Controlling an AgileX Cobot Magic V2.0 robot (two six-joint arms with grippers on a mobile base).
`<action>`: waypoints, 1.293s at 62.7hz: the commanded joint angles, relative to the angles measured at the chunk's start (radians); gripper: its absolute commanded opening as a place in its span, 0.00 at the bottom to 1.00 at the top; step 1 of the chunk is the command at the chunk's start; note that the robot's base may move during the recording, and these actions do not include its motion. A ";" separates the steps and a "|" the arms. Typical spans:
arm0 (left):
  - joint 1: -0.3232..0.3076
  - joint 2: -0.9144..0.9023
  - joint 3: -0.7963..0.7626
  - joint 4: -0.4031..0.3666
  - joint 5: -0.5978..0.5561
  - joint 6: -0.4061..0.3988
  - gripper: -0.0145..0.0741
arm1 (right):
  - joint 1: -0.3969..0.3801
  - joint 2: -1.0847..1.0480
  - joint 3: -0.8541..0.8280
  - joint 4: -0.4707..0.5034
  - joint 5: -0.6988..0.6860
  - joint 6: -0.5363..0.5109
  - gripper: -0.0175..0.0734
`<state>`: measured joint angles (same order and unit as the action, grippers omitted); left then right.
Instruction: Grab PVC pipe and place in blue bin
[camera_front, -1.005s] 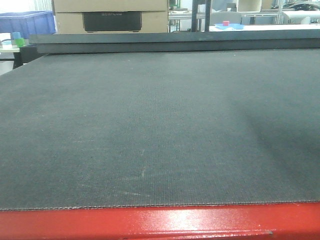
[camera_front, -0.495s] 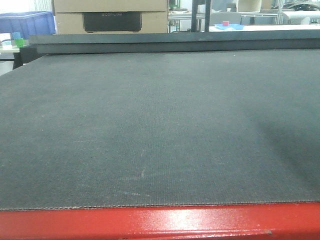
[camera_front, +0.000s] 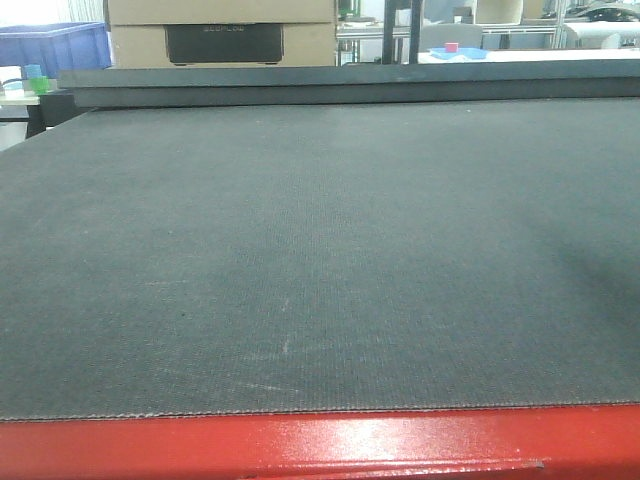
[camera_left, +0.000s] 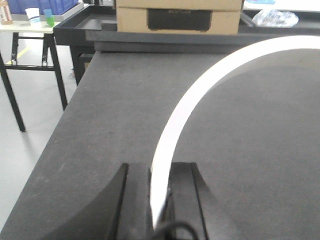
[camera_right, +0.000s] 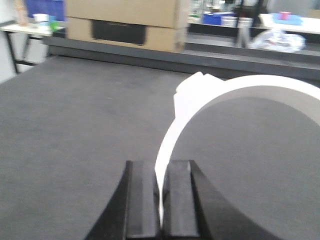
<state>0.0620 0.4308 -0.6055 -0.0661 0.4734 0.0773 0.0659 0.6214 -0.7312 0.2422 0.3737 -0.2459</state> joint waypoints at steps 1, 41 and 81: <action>-0.004 -0.005 0.010 0.011 -0.025 -0.003 0.04 | -0.046 -0.005 0.016 -0.048 -0.031 0.002 0.02; -0.004 -0.005 0.016 0.037 -0.091 -0.003 0.04 | -0.066 -0.005 0.036 -0.053 -0.067 0.002 0.02; -0.004 -0.005 0.016 0.037 -0.098 -0.003 0.04 | -0.066 -0.005 0.036 -0.053 -0.069 0.002 0.02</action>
<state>0.0620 0.4308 -0.5881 -0.0276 0.4059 0.0773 0.0038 0.6214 -0.6978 0.2003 0.3452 -0.2452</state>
